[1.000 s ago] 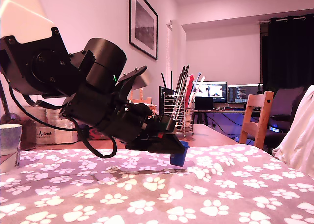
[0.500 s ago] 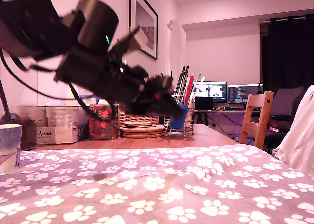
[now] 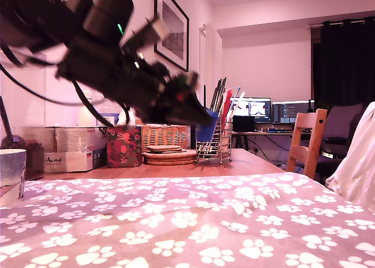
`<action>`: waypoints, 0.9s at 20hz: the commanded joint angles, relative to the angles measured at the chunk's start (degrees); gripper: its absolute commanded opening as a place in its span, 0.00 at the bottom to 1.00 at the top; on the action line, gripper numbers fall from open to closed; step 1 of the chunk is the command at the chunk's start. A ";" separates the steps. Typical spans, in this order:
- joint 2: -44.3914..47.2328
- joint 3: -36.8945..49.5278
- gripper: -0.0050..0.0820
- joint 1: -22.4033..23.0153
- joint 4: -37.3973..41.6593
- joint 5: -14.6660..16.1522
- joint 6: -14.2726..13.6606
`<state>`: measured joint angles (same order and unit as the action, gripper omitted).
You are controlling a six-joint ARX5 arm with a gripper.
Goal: Pick up the coffee capsules on the table and drop them inside the coffee cup
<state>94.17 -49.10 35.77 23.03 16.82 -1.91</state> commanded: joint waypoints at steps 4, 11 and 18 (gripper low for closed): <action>-0.92 0.00 0.20 -0.87 -2.08 0.02 -1.55; -3.56 0.13 0.20 -2.19 -6.12 -1.46 -1.46; -6.80 2.73 0.20 -4.81 -6.58 -1.51 -1.14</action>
<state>88.49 -48.53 31.29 15.86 15.29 -3.07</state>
